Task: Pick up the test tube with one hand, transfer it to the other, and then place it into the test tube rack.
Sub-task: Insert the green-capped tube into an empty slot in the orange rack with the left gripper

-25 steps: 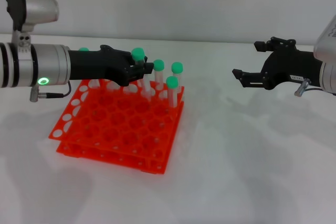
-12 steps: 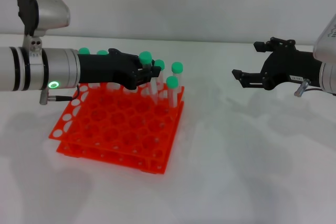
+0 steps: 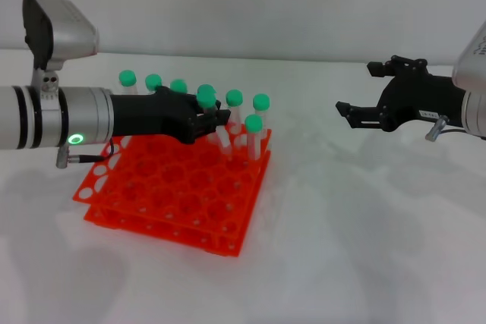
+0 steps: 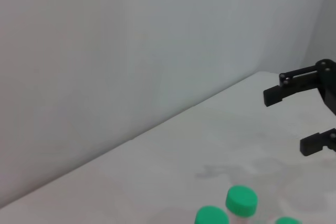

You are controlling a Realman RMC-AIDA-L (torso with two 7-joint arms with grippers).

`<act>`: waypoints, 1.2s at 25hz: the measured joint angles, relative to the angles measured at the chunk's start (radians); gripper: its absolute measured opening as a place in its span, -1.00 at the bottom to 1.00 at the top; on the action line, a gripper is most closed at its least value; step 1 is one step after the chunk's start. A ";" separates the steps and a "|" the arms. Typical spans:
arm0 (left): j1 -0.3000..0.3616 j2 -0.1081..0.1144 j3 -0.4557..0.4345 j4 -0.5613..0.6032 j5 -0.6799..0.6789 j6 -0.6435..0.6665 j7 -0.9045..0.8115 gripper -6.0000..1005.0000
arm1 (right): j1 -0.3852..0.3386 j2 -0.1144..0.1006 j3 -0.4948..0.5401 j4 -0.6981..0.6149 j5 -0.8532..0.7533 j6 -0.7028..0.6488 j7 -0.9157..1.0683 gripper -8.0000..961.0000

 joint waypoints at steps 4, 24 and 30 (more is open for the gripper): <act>0.009 0.000 0.000 0.018 -0.002 -0.025 0.002 -0.52 | 0.000 0.000 0.000 0.001 -0.001 -0.002 0.000 0.77; 0.021 0.004 0.000 -0.039 -0.077 0.057 0.001 0.26 | -0.009 -0.001 -0.008 -0.004 0.005 -0.004 0.001 0.77; 0.105 0.004 0.000 -0.178 -0.209 0.260 -0.029 0.50 | -0.011 -0.002 -0.005 -0.007 0.008 -0.002 0.002 0.78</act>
